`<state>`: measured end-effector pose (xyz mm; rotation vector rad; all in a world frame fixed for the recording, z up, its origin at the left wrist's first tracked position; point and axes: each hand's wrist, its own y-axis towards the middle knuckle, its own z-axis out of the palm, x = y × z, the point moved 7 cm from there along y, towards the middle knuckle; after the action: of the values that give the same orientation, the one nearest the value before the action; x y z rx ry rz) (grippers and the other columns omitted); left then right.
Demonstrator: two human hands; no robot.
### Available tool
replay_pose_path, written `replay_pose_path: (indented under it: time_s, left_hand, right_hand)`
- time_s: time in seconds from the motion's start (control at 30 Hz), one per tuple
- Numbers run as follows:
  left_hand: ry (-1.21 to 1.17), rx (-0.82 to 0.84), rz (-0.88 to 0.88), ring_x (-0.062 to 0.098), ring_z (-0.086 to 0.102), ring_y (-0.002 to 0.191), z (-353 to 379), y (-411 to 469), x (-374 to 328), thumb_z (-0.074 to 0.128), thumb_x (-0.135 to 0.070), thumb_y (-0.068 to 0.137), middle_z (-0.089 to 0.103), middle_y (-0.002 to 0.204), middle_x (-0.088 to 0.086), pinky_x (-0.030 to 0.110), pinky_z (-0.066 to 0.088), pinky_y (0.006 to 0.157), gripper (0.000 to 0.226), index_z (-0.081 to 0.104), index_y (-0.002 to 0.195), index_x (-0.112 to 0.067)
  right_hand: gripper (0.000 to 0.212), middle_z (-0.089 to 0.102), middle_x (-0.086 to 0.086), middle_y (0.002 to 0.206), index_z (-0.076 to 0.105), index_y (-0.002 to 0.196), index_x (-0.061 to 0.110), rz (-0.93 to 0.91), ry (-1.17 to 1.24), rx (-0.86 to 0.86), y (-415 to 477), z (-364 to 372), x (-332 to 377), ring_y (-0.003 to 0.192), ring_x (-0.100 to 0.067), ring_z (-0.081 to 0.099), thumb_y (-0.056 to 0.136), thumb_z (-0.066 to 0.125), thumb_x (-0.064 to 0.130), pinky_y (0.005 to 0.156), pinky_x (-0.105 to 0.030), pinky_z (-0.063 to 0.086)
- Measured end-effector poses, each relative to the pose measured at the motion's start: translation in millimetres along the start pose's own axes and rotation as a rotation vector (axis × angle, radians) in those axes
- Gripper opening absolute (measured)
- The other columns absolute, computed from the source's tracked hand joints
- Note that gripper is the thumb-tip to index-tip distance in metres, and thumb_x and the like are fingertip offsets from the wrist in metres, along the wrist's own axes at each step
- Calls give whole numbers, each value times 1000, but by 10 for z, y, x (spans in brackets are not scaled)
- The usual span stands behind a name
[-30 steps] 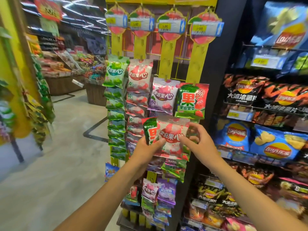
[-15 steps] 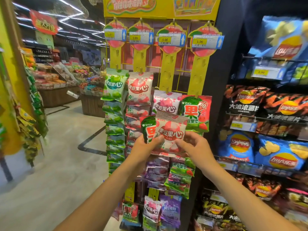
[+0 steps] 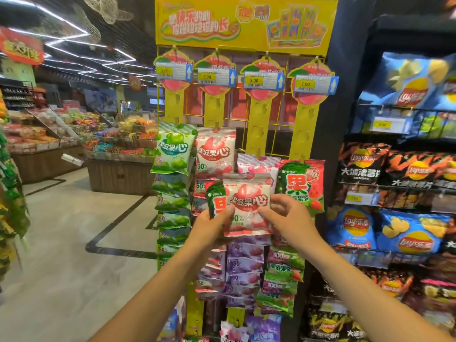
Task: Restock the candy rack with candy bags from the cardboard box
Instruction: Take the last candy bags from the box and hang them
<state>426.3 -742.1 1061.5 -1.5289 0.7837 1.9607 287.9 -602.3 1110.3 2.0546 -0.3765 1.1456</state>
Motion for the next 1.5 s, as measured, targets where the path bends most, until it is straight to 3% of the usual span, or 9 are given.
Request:
replay_pose_path:
  time_s: [0.07,0.13,0.23,0.37,0.53,1.07,1.27,1.37,1.5]
  left_hand:
    - [-28,9,-10,17,72,109,-62,-5,-44,76,-53,85,75,125,1,58,55,102,53,69,124,-19]
    - [-66,52,-41,22,53,134,-84,2,-47,72,-54,89,53,138,-9,48,53,107,66,54,141,-18]
    - [-77,115,-63,6,63,90,-115,5,-21,62,-34,103,53,112,-10,18,59,57,20,48,110,-22]
    - [-29,65,-89,23,72,92,-227,75,62,67,-28,101,72,120,7,54,61,91,18,68,115,-17]
    - [7,49,-117,21,77,89,-279,102,148,66,-24,101,77,113,3,47,64,86,20,69,120,-17]
    - [38,30,-152,27,75,100,-354,44,315,65,-17,101,77,115,6,55,61,93,19,67,120,-17]
    - [24,53,-138,25,76,96,-307,33,326,66,-17,101,77,115,8,44,65,81,21,67,121,-16]
    - [29,69,-119,22,77,92,-240,54,278,65,-14,100,78,113,7,36,63,72,18,68,118,-16]
    - [31,76,-102,22,76,87,-93,118,168,66,-11,99,79,105,5,49,64,85,18,67,116,-16]
  right_hand:
    - [26,69,36,74,60,90,41,-16,-7,-22,73,3,71,69,9,67,92,75,20,63,-9,53]
    - [22,72,26,72,63,89,39,-32,1,-74,154,-57,185,65,2,67,93,75,20,60,-15,55]
    - [9,78,12,82,71,95,31,-42,3,-131,286,-155,344,70,-7,71,94,74,23,61,-20,55]
    - [4,78,2,80,73,98,25,-46,-29,-201,496,-275,543,63,-11,67,94,74,24,60,-29,55]
    - [4,78,-9,86,73,90,26,-53,-62,-264,699,-361,716,77,-24,73,92,76,28,80,-51,62]
    - [12,77,-8,82,75,102,22,4,-122,-266,733,-300,399,73,-26,72,93,75,30,75,-54,61]
    - [10,69,20,95,72,100,30,-74,-215,-309,679,-333,455,92,3,64,91,75,33,89,-42,58]
    - [15,71,21,97,74,104,32,-84,-235,-314,662,-369,428,93,1,66,89,77,35,85,-44,61]
    - [23,74,15,93,76,106,30,-86,-244,-301,623,-455,369,91,-4,70,87,79,43,83,-45,61]
